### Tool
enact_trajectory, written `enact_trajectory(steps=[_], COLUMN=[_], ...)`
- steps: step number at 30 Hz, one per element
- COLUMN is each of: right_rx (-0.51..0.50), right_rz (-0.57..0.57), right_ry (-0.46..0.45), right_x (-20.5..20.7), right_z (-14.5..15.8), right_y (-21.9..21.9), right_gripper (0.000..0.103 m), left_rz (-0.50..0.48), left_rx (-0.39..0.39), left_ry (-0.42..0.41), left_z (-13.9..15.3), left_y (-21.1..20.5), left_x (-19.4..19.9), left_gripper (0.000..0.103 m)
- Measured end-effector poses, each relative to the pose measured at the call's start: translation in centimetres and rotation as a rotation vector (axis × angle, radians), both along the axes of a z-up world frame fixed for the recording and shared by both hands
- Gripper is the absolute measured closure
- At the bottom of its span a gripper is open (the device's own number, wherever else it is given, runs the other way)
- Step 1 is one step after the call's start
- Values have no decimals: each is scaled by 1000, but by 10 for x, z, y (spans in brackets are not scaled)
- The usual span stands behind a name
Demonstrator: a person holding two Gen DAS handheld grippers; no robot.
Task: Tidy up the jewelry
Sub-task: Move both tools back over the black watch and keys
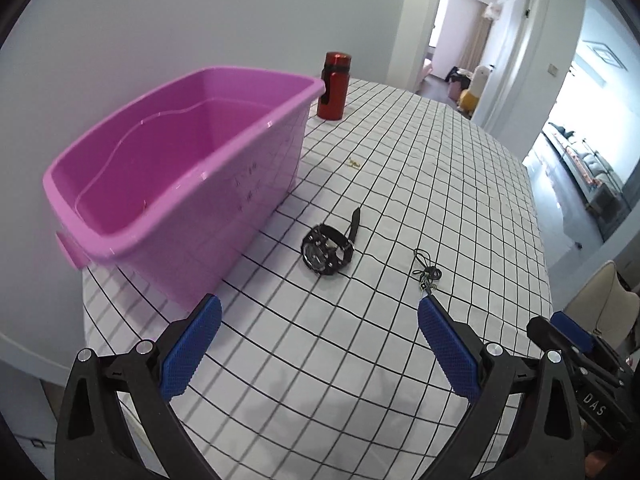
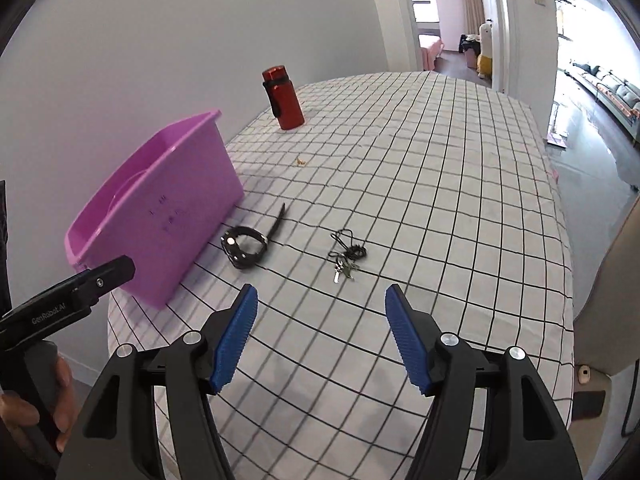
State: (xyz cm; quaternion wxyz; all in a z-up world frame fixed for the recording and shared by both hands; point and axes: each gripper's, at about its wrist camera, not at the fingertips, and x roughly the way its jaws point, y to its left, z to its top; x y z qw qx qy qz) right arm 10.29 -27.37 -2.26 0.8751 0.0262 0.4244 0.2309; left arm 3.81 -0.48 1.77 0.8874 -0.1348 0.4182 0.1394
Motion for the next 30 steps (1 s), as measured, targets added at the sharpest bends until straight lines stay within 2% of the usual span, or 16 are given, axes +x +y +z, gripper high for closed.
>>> enact_trajectory(steps=[7,13,20,30], right_rx=[-8,-14,-57,-109], right_rz=[26,-2,-16,-30], right_ry=[13,18,27,33], right_x=[19,50,84,113], right_z=[-33,-61,-91,-118], right_y=[5,22,45,66], right_gripper=[39,39,39,39], left_rz=[67,121,126,121], left_rx=[21,30,32,33], left_ry=[20,20,58,82], left_z=[-32,-63,-96,-121], left_y=[0,16,32,46], left_x=[21,54,89,120], left_gripper=[6,6,6,6])
